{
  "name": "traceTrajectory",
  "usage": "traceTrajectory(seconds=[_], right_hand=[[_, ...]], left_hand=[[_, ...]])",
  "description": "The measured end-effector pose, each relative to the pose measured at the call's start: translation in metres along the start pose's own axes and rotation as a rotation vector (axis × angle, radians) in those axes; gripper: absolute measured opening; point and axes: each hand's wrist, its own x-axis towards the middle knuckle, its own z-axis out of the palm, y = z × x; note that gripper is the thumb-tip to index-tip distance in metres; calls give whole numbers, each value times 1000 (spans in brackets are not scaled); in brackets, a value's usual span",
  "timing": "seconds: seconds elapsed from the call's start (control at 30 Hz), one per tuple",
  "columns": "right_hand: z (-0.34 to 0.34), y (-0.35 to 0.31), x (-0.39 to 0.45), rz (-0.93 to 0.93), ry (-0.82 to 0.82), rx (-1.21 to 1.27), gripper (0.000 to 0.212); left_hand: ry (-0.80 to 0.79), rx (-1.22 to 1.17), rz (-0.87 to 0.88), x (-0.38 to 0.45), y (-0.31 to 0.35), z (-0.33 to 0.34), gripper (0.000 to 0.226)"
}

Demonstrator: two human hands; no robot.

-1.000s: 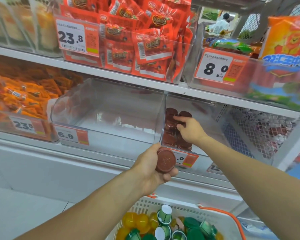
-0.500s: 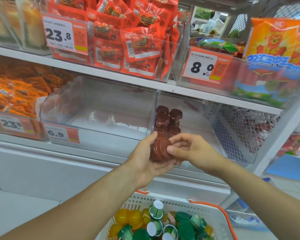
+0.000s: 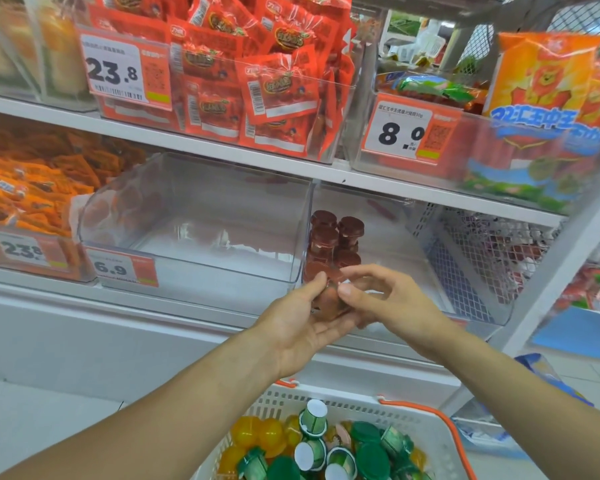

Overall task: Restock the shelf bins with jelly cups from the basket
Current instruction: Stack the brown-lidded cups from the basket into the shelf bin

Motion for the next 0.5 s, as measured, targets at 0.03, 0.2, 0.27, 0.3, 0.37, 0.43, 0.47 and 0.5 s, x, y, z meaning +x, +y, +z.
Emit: traceTrajectory(seconds=[0.03,0.2,0.27,0.3,0.37,0.43,0.47,0.5], right_hand=[[-1,-1,3,-16,11,12,46],[-29,-14,40,-19,64,-92,40],[-43,-8,70,-4,161,-174,39],[-49,-3,84,-5,199,-257,38],[-58,11,109,-12,230,-489,37],[-62,21,125,-15,222,-667,36],[-64,24,130,-14,218,-711,35],[-64,28,134,-12,219,-737,34]], left_hand=[[-7,2,-5,0,1,0,39],[64,165,-54,5,-1,-8,37],[105,191,-18,7,-2,-11,20],[126,196,-7,7,-2,-11,15],[166,233,10,10,-3,-13,14],[201,300,36,14,-5,-15,17],[213,326,46,15,-7,-17,18],[221,342,49,17,-9,-18,18]])
